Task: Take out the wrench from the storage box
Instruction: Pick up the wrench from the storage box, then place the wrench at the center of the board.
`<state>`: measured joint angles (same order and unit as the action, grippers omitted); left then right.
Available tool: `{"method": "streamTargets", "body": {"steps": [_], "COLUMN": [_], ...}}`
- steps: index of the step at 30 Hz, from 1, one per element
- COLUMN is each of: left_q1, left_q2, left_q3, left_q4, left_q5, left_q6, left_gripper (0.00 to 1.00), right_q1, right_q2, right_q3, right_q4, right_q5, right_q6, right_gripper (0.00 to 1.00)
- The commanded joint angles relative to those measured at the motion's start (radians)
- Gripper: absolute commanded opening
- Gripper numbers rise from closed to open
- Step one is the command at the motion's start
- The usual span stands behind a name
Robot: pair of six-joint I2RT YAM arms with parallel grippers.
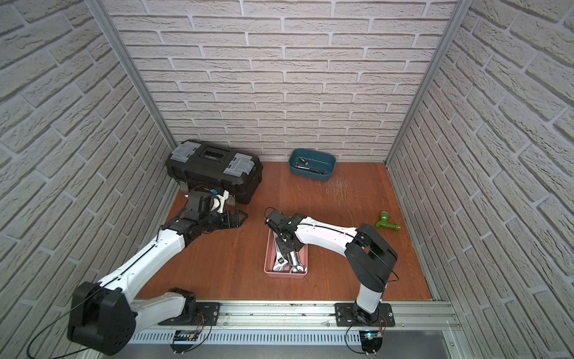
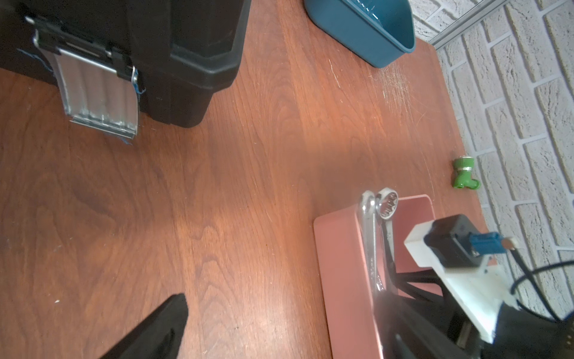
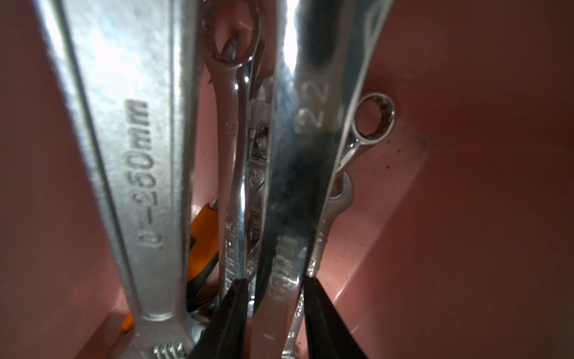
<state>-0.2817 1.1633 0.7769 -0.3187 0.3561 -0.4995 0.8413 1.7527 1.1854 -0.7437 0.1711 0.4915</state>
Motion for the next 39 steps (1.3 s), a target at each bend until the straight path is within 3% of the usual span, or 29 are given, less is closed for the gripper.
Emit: {"method": "streamTargets", "body": {"steps": [1,7,12,22,29,39], "left_q1": [0.005,0.006,0.004,-0.001,-0.008,-0.013], "left_q2": [-0.008,-0.015,-0.017,-0.002,0.012,0.024], "left_q3": [-0.016,-0.019,-0.015,0.000,0.003,0.005], "left_q4": [0.027,0.022,0.023,0.032,0.035,0.044], "left_q5": [0.012,0.009,0.009,0.009,0.009,0.011], "left_q6": [0.001,0.002,0.000,-0.001,0.003,0.007], "left_gripper": [0.98,0.99,0.98,0.98,0.98,0.98], "right_q1": [-0.005,-0.006,-0.002,0.010,-0.036,-0.230], "right_q2": [0.010,-0.007,-0.047,-0.156,-0.240,-0.357], "right_q3": [-0.005,0.006,0.026,0.127,0.219,0.177], "right_q4": [0.043,0.044,0.015,-0.111,-0.203,-0.314], "right_q5": [-0.004,-0.013,-0.010,0.027,0.055,0.025], "right_q6": [-0.014,-0.015,-0.007,0.031,0.035,-0.036], "right_gripper": [0.34,0.18,0.12,0.10,0.09,0.09]}}
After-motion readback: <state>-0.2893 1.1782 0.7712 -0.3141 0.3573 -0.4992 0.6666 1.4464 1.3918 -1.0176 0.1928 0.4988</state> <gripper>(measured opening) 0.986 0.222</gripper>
